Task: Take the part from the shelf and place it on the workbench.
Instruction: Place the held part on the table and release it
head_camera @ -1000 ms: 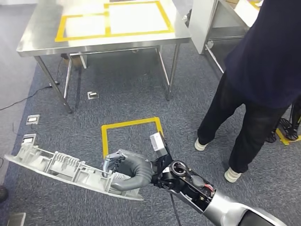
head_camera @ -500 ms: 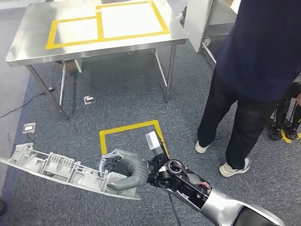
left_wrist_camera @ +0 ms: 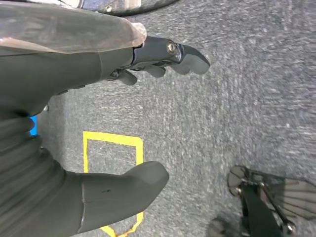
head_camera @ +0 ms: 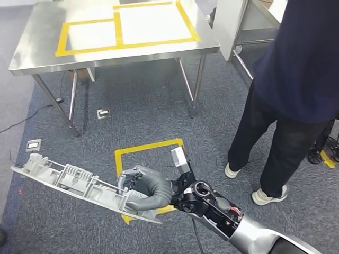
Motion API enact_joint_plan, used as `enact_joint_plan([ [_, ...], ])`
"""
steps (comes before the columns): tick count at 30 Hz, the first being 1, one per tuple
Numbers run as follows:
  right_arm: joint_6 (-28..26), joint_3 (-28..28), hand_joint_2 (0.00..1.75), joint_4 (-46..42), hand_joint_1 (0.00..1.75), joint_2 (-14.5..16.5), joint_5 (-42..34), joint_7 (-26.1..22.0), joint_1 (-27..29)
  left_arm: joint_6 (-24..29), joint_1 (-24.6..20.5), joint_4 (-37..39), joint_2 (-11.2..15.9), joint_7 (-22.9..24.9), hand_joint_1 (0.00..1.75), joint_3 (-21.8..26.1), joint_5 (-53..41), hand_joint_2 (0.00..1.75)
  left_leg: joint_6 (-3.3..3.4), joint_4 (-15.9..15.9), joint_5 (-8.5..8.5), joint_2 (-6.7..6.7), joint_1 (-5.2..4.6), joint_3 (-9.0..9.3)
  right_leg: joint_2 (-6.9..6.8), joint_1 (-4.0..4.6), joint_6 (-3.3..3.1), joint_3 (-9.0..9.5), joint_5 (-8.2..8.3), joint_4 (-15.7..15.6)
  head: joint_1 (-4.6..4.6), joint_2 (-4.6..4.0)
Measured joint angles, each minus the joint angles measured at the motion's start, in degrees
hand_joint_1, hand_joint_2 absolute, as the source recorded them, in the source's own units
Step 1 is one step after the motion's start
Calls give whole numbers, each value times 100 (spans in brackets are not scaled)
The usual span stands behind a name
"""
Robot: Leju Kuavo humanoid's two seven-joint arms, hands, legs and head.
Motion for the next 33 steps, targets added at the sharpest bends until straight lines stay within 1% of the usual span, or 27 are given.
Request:
enact_joint_plan([
  [1, -3, -1, 175, 1, 175, 1, 0, 0, -3, 0, -1, 1, 2, -2, 0, 0, -4, 175, -30, 5, -16, 8, -8, 19, -38, 10, -14, 88, 130, -266, 10, 0],
  [2, -12, -2, 175, 2, 175, 2, 1, -1, -4, -1, -3, 1, 5, -3, 0, 0, -10, 175, -60, 5, -23, 21, -16, 25, -51, 24, -35, 117, 172, -387, 4, 0],
  [4, -43, -11, 175, 2, 175, 4, 9, -1, -2, -4, -5, 1, 5, -4, 0, 0, -33, 175, -130, -13, -20, 65, -6, 30, 13, 47, -109, 120, 191, -421, -33, 0],
  [5, -59, -20, 175, 1, 175, 4, 15, -2, 0, -6, -4, 1, 4, -4, 0, 0, -44, 175, -158, 14, -57, 69, 6, 22, 45, 48, -152, 140, 212, -443, -56, 0],
  [6, -72, -32, 175, 1, 175, 4, 20, -2, 2, -11, -3, 1, 2, -5, 0, 0, -54, 175, -177, 133, -151, 50, 17, -26, 71, 47, -195, 162, 237, -465, -79, 0],
  [7, -81, -43, 175, 1, 175, 4, 24, -2, 4, -16, -2, 1, -1, -7, 0, 0, -59, 175, -184, 381, -306, 13, 19, -132, 94, 42, -226, 186, 256, -485, -112, 0],
  [9, -92, -58, 175, 5, 175, 4, 26, -3, 10, -22, 0, 1, -2, -10, 0, 0, -65, 175, -178, 1194, -691, -69, 8, -503, 140, 60, -258, 187, 265, -488, -195, 0],
  [10, -96, -60, 175, 9, 175, 4, 26, -3, 16, -24, 2, 1, -1, -10, 0, 0, -65, 175, -170, 1563, -810, -89, -2, -689, 171, 78, -266, 189, 261, -488, -224, 0],
  [11, -98, -62, 175, 12, 175, 4, 26, -3, 24, -23, 4, 1, 2, -10, 0, 0, -65, 175, -154, 1751, -825, -100, -12, -798, 206, 97, -275, 196, 256, -488, -241, 0],
  [12, -101, -66, 175, 15, 175, 4, 26, -2, 31, -23, 6, 1, 3, -10, 0, 0, -65, 175, -129, 1697, -726, -107, -24, -796, 244, 114, -283, 206, 249, -488, -251, 0],
  [13, -102, -69, 175, 15, 175, 4, 26, -2, 37, -23, 7, 1, 5, -10, 0, 0, -65, 175, -95, 1404, -533, -120, -39, -682, 286, 125, -288, 222, 244, -493, -261, 0],
  [15, -101, -77, 175, 14, 175, 4, 26, -2, 41, -24, 9, 1, 12, -10, 0, 0, -66, 175, -21, 518, -100, -218, -75, -302, 365, 143, -287, 242, 239, -522, -287, 0],
  [16, -101, -80, 175, 13, 175, 4, 27, -3, 43, -25, 7, 1, 16, -10, 0, 0, -66, 175, 3, 183, 29, -268, -85, -161, 400, 151, -281, 237, 238, -532, -291, 0],
  [17, -101, -83, 175, 14, 175, 4, 29, -3, 47, -25, 6, 1, 19, -10, 0, 0, -66, 175, 19, -12, 85, -305, -94, -81, 426, 153, -273, 226, 237, -541, -284, 0],
  [19, -103, -88, 175, 14, 175, 4, 32, -2, 60, -26, -2, 1, 19, -10, 0, 0, -66, 175, 39, -89, 73, -291, -94, -55, 465, 147, -245, 209, 229, -551, -263, 0],
  [21, -109, -97, 175, 14, 175, 4, 34, -3, 70, -31, -7, 1, 13, -11, 0, 0, -72, 175, 71, -123, 53, -253, -80, -20, 395, 151, -184, 134, 127, -421, -243, 0],
  [22, -117, -103, 175, 13, 175, 4, 34, -3, 72, -36, -7, 1, 10, -11, 0, 0, -76, 175, 89, -139, 42, -233, -69, 1, 329, 154, -146, 10, 7, -175, -220, 0],
  [24, -147, -117, 175, 13, 175, 3, 42, -4, 82, -47, 0, 1, 12, -10, 0, 0, -80, 175, 123, -145, 9, -200, -68, 29, 202, 133, -91, -422, -302, 644, -171, 0],
  [25, -167, -125, 175, 14, 175, 3, 54, -4, 94, -52, 1, 1, 14, -6, 0, 0, -81, 175, 131, -142, -8, -189, -70, 37, 176, 119, -79, -659, -409, 1048, -154, 0],
  [26, -191, -132, 175, 14, 175, 2, 77, -3, 111, -56, 1, 1, 15, -2, 0, 0, -79, 175, 134, -140, -26, -181, -72, 53, 164, 109, -76, -826, -423, 1287, -140, 0],
  [27, -215, -139, 175, 15, 175, 2, 104, -3, 127, -59, 2, 1, 16, 2, 0, 0, -77, 175, 132, -138, -47, -177, -74, 80, 159, 107, -85, -883, -321, 1294, -126, 0],
  [28, -241, -145, 175, 15, 175, 2, 133, -2, 138, -61, 3, 1, 15, 6, 0, 0, -75, 175, 128, -140, -73, -175, -76, 122, 157, 113, -112, -812, -101, 1041, -110, 0],
  [29, -265, -153, 175, 14, 175, 2, 159, -2, 145, -63, 3, 1, 13, 7, 0, 0, -74, 175, 123, -146, -101, -174, -77, 177, 154, 130, -154, -645, 185, 606, -98, 0],
  [30, -283, -163, 175, 13, 175, 2, 181, -3, 147, -68, 6, 1, 3, 7, 0, 0, -76, 175, 113, -162, -126, -172, -76, 228, 139, 157, -205, -451, 410, 166, -98, 0],
  [31, -298, -173, 175, 11, 175, 2, 204, -3, 144, -75, 4, 1, -8, 9, 0, 0, -82, 175, 100, -177, -144, -169, -73, 266, 126, 190, -247, -284, 577, -188, -105, 0],
  [32, -315, -182, 175, 9, 175, 2, 228, -2, 143, -86, 2, 1, -19, 13, 0, -1, -87, 175, 82, -189, -154, -163, -63, 287, 116, 220, -275, -180, 647, -383, -102, 0],
  [33, -338, -189, 175, 8, 175, 2, 249, 3, 145, -96, 2, 1, -28, 17, 0, -1, -93, 175, 63, -202, -158, -153, -54, 293, 111, 241, -289, -134, 638, -438, -91, 0],
])
